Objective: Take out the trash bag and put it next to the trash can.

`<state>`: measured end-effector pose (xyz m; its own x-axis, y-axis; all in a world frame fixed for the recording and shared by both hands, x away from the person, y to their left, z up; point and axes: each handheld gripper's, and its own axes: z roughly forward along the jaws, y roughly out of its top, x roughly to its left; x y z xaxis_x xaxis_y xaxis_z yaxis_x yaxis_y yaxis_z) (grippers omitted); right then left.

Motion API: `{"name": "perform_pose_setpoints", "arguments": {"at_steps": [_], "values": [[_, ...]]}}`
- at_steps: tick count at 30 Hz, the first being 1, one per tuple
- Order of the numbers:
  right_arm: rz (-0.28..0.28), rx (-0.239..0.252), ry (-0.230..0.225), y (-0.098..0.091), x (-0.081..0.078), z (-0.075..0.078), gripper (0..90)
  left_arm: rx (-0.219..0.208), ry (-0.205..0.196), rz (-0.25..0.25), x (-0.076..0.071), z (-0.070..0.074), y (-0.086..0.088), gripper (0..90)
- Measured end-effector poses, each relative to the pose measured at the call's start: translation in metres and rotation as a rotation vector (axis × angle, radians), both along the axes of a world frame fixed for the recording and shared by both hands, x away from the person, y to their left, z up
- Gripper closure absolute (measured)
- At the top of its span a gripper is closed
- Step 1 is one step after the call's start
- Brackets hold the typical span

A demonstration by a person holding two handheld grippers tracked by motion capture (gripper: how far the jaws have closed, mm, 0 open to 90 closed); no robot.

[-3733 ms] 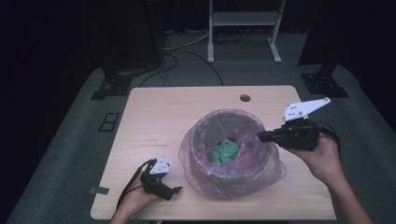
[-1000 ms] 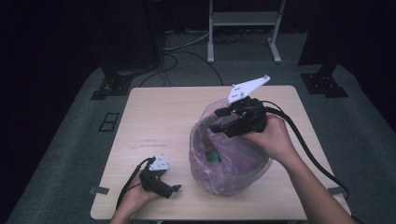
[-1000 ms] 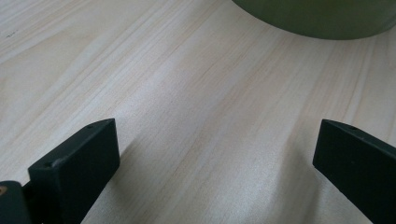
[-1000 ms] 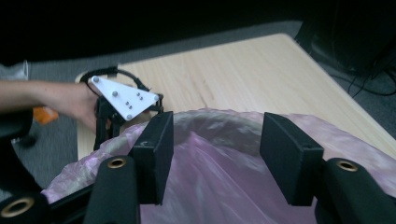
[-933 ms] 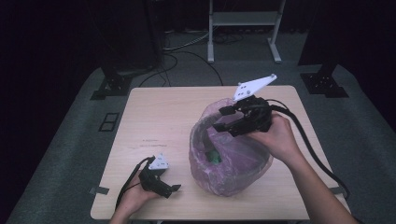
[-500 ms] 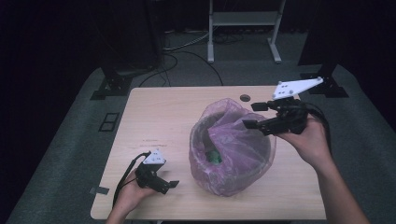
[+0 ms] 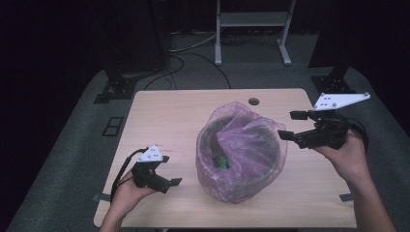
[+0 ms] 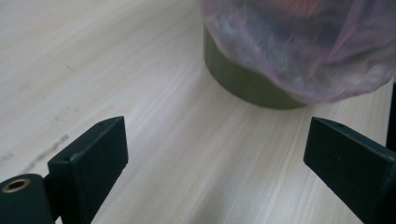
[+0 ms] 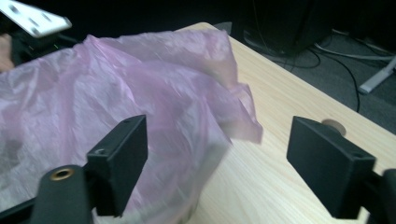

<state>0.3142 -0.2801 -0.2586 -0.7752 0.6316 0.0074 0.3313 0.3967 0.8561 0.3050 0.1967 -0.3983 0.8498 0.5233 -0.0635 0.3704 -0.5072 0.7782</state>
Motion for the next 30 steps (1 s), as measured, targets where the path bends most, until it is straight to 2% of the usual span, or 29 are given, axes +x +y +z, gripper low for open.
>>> {"name": "perform_pose_setpoints", "arguments": {"at_steps": [8, 13, 16, 19, 21, 24, 27, 30], "values": [[-0.009, 0.002, 0.031, -0.015, -0.001, -0.013, 15.9, -0.076, -0.028, -0.034, -0.005, 0.046, 0.001, 11.6], [-0.012, -0.002, 0.056, -0.02, 0.001, -0.021, 14.3, -0.104, -0.062, -0.043, -0.006, 0.074, -0.003, 13.2], [-0.014, 0.002, 0.061, -0.022, 0.002, -0.023, 14.3, -0.128, -0.085, -0.068, -0.005, 0.087, -0.009, 17.9], [-0.013, 0.004, 0.063, -0.023, 0.003, -0.024, 14.3, -0.132, -0.104, -0.1, -0.002, 0.099, -0.021, 18.1], [-0.014, 0.004, 0.065, -0.022, 0.003, -0.024, 14.3, -0.143, -0.101, -0.131, 0.001, 0.105, -0.031, 21.4], [-0.011, 0.004, 0.064, -0.022, 0.003, -0.024, 14.3, -0.143, -0.097, -0.173, 0.005, 0.113, -0.048, 21.4], [-0.012, 0.003, 0.064, -0.022, 0.004, -0.024, 14.3, -0.146, -0.1, -0.214, 0.008, 0.119, -0.064, 21.4], [-0.01, 0.002, 0.065, -0.022, 0.004, -0.025, 14.3, -0.142, -0.103, -0.231, 0.014, 0.121, -0.08, 21.4]]}}
